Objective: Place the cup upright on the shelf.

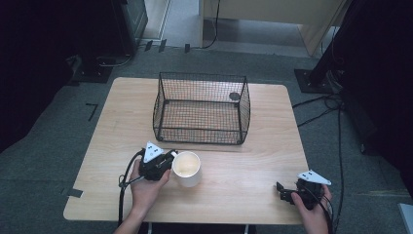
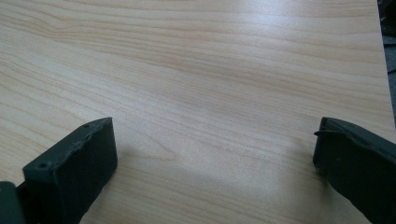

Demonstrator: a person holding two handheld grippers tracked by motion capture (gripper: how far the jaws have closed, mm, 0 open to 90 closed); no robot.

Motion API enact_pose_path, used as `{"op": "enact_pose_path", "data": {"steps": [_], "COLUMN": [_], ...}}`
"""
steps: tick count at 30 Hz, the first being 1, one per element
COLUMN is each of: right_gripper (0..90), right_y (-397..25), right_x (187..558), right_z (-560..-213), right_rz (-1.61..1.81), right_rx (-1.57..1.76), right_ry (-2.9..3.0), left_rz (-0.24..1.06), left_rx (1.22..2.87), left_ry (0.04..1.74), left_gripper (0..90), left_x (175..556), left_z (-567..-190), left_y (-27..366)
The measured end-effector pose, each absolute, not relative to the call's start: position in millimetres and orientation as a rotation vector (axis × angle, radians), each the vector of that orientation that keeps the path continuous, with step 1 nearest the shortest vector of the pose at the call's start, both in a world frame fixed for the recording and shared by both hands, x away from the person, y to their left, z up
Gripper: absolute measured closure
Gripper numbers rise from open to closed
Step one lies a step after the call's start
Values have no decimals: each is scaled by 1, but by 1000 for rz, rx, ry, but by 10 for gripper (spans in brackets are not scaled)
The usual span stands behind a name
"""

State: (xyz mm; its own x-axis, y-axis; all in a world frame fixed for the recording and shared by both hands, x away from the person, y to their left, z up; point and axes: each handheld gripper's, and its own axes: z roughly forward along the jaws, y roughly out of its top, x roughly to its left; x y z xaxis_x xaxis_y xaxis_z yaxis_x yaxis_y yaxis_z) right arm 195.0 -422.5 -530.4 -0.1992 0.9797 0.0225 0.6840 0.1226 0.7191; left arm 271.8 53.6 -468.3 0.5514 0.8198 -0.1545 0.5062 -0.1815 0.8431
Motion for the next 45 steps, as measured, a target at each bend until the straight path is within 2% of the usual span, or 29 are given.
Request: {"op": "enact_pose_path", "data": {"steps": [19, 45], "right_gripper": [0, 0], "right_y": [-422, -422], "right_x": [195, 195], "right_z": [-530, -530], "right_rz": [849, 848], "right_rx": [1607, 1606], "right_ry": [1942, 1943], "left_rz": [472, 523], "left_rx": [1812, 1790], "left_ry": [1031, 1060], "left_gripper": [856, 858], "left_x": [291, 349], "left_z": [-407, -382], "left_y": [30, 5]}}
